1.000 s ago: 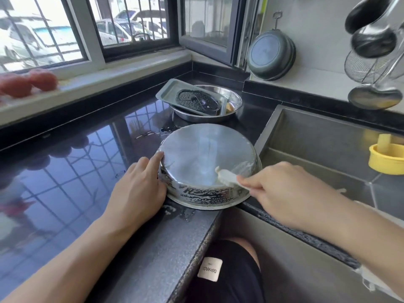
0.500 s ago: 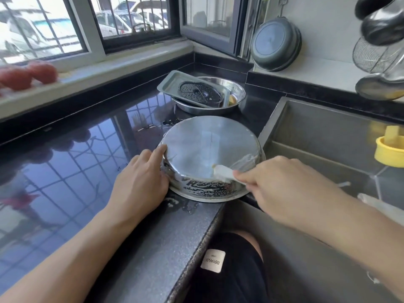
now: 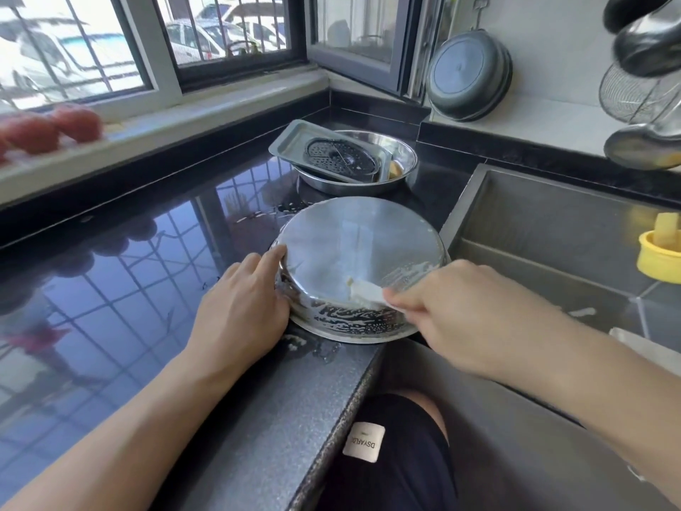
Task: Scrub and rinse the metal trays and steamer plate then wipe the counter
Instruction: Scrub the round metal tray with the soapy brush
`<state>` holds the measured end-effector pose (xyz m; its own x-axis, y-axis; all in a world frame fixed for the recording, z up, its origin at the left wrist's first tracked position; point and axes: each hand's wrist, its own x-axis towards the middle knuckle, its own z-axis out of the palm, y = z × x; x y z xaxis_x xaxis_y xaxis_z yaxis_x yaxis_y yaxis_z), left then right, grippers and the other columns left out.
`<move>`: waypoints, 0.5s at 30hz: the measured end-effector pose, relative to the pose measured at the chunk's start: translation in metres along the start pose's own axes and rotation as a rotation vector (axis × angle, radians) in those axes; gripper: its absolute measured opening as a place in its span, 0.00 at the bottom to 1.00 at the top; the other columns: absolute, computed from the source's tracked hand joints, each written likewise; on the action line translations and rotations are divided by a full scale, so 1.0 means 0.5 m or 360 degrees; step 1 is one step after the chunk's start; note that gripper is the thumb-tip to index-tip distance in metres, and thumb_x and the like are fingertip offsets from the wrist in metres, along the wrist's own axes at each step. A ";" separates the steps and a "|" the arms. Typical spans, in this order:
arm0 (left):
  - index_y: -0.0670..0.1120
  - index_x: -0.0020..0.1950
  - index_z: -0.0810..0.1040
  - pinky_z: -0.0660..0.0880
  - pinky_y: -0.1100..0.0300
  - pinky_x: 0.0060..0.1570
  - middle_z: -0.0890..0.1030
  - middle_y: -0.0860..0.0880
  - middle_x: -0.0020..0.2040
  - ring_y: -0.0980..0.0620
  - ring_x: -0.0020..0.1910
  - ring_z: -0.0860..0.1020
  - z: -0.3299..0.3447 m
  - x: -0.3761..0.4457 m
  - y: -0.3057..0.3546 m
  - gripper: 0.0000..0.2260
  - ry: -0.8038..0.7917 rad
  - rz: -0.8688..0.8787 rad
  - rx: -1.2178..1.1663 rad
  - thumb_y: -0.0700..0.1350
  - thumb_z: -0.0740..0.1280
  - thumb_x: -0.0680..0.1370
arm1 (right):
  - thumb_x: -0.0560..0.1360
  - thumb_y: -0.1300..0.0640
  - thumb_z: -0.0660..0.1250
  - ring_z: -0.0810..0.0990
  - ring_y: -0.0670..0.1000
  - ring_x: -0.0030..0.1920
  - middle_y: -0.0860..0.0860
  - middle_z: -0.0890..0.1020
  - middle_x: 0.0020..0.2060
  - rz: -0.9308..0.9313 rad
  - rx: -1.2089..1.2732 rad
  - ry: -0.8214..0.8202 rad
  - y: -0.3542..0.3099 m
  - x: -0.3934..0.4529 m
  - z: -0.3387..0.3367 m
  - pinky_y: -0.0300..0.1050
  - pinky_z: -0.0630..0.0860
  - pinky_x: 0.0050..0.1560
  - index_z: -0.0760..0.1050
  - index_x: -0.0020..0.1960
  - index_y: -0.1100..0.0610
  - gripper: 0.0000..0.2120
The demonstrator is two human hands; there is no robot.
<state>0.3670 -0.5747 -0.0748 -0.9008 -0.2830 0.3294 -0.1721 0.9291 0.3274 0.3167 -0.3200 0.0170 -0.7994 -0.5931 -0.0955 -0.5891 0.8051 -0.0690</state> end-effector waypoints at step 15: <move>0.52 0.78 0.66 0.78 0.46 0.55 0.79 0.50 0.62 0.42 0.62 0.77 -0.002 -0.002 0.002 0.28 -0.0001 -0.0009 -0.0037 0.42 0.64 0.77 | 0.83 0.49 0.57 0.80 0.59 0.55 0.49 0.81 0.56 -0.0109 -0.0087 0.0008 -0.030 0.012 0.006 0.51 0.76 0.49 0.65 0.72 0.30 0.21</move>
<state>0.3682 -0.5734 -0.0740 -0.9002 -0.2878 0.3268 -0.1677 0.9218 0.3496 0.3210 -0.3358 0.0143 -0.7577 -0.6467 -0.0876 -0.6477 0.7616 -0.0210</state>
